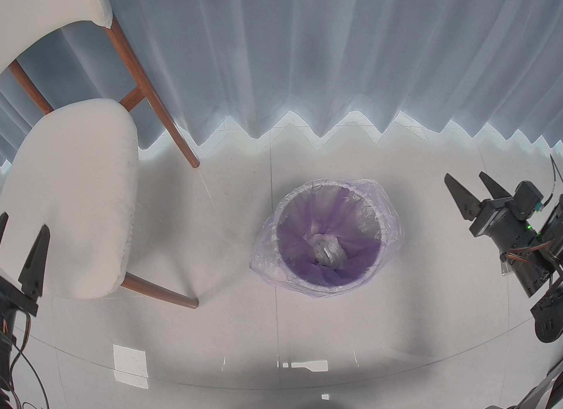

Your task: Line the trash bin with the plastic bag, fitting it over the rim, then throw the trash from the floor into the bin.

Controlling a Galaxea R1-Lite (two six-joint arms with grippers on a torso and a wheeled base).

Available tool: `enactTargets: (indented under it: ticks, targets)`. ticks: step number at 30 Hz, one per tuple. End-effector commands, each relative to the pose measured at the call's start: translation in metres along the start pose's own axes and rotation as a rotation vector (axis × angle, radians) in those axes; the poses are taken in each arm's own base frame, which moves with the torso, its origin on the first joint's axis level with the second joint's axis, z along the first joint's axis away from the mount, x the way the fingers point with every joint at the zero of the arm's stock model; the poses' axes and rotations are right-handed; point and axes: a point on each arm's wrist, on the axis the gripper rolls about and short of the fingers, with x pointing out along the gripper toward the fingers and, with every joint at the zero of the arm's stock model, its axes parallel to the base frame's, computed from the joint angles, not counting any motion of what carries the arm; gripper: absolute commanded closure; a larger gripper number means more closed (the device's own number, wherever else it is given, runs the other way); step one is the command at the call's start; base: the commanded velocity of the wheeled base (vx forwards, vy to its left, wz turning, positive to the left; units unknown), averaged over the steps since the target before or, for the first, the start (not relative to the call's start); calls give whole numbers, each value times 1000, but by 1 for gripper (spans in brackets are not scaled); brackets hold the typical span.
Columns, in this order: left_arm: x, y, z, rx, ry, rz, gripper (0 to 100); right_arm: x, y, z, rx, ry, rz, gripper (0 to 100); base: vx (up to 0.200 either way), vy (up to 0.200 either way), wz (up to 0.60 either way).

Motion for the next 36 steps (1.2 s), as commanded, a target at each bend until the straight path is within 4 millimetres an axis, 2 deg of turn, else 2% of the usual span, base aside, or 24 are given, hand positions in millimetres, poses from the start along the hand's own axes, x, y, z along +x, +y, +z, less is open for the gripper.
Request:
enactTargets:
  ticks: [1,6,8,10,12,13,15,16,20,21,28,32,34,35,36]
  targets:
    - [-60,1,3,5,-42,-2,0,-54,-9,40,-20,-101,-75,0,0,0,0]
    - [-102,0,-14,6,50,-5,0,-72,-11,51,-43,-130,-109,0,0,0,0]
    - [-110,-1,-22,9,103,3,0,-78,-11,53,-59,-145,-111,0,0,0,0]
    - [-108,-1,-24,2,116,12,0,-85,-11,53,-81,-149,-119,0,0,0,0]
    - [-108,-1,-33,0,141,8,0,-95,-10,51,-98,-153,-120,0,0,0,0]
    - [-108,-2,-46,7,181,3,0,-103,-9,48,-110,-150,-120,0,0,0,0]
    - [-109,-3,-49,8,196,0,0,-108,-8,46,-116,-147,-119,0,0,0,0]
    - [-109,-3,-53,8,229,-7,0,-125,-7,39,-131,-143,-122,0,0,0,0]
    - [-111,-4,-59,0,291,-11,0,-141,-5,38,-129,-145,-123,0,0,0,0]
    - [-114,-4,-67,-3,372,-11,0,-154,-3,37,-131,-128,-125,0,0,0,0]
    - [-114,-4,-68,-14,390,-16,0,-203,1,23,-140,-70,-129,0,0,0,0]
    - [-114,-4,-68,-50,391,-7,0,-228,2,6,-138,-29,-133,0,0,0,0]
    - [-114,-4,-68,-50,391,-7,0,-242,2,-8,-146,-15,-134,0,0,0,0]
    - [-114,-4,-68,-50,391,-7,0,-242,2,-8,-146,-15,-134,0,0,0,0]
    - [-114,-4,-68,-49,390,-9,0,-260,1,-30,-160,19,-134,0,0,0,0]
